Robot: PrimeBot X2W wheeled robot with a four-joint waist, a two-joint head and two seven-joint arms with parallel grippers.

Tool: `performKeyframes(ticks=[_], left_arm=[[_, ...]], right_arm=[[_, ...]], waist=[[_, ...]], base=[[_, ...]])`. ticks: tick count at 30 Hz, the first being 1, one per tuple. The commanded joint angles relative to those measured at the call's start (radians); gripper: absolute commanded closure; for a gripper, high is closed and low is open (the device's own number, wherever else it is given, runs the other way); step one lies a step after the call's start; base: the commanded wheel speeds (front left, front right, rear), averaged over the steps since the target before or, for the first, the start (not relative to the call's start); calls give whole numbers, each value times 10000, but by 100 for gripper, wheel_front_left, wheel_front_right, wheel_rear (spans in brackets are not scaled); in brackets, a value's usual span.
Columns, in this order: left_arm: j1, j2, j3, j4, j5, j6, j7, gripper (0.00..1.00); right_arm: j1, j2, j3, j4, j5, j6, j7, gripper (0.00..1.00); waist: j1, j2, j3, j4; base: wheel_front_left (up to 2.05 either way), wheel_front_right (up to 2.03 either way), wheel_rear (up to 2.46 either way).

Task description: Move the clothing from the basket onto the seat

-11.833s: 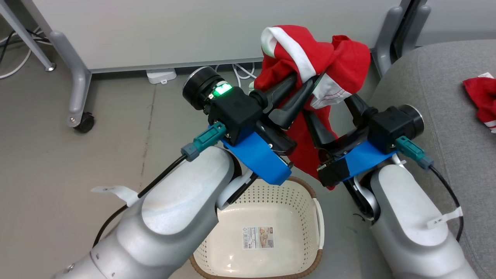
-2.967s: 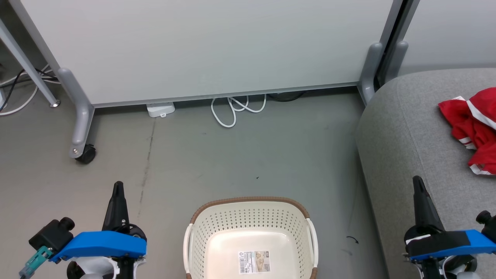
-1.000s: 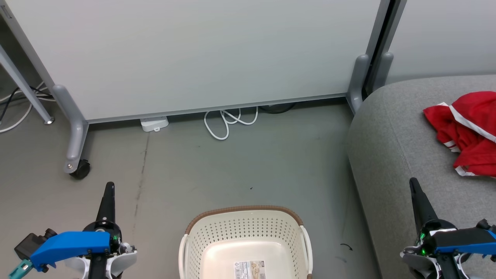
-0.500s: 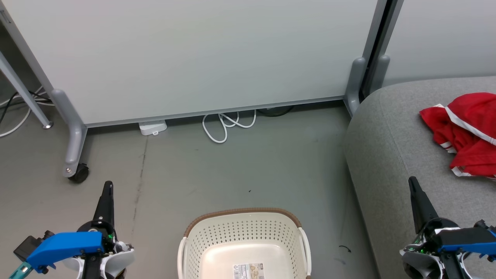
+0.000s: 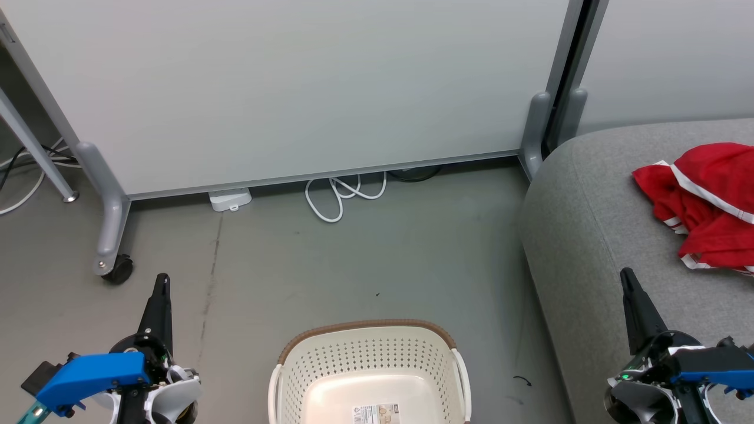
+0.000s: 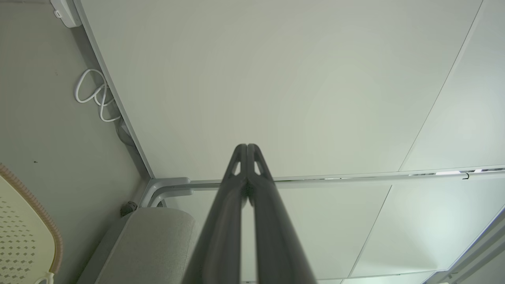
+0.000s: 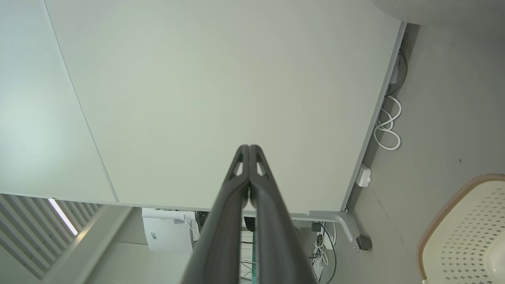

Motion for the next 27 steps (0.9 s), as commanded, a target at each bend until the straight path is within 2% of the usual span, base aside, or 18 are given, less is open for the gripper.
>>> performKeyframes(ticks=[1, 27], left_arm=[[-83, -2, 41, -44, -142, -37, 45, 100], [-81, -2, 35, -44, -125, -37, 47, 100]], right_arm=[[-136, -56, -21, 26, 150, 7, 48, 100], [-131, -57, -17, 23, 130, 7, 49, 100]], waist=[[-1, 0, -6, -5], [-1, 0, -9, -7]], base=[[0, 0, 0], [0, 0, 0]])
